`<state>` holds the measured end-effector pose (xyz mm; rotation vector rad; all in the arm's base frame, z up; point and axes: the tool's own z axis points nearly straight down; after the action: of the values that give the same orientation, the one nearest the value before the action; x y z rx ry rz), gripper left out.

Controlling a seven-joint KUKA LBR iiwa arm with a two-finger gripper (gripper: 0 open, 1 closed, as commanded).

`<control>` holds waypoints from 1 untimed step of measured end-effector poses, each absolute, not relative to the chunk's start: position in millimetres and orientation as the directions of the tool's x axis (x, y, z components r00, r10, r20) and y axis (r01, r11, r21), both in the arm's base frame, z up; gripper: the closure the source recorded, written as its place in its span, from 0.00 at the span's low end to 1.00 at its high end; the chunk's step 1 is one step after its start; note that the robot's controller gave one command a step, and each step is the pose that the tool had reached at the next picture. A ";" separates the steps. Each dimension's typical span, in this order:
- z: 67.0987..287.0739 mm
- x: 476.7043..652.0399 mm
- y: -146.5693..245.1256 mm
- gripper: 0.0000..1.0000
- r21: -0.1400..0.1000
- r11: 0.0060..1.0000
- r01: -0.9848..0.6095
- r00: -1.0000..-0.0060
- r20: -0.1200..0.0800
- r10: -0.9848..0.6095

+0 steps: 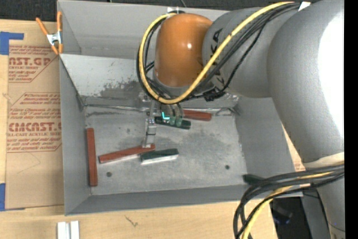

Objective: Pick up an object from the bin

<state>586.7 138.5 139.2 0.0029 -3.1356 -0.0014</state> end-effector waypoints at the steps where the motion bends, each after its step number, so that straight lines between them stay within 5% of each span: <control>1: 143.1 588.8 138.0 0.00 0.002 1.000 0.000 -1.000 -0.001 0.000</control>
Offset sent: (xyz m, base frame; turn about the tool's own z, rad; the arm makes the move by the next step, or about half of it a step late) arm -0.0390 0.0226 -0.0692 -0.0956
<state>588.8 138.0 143.1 0.0007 -3.1426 -0.0030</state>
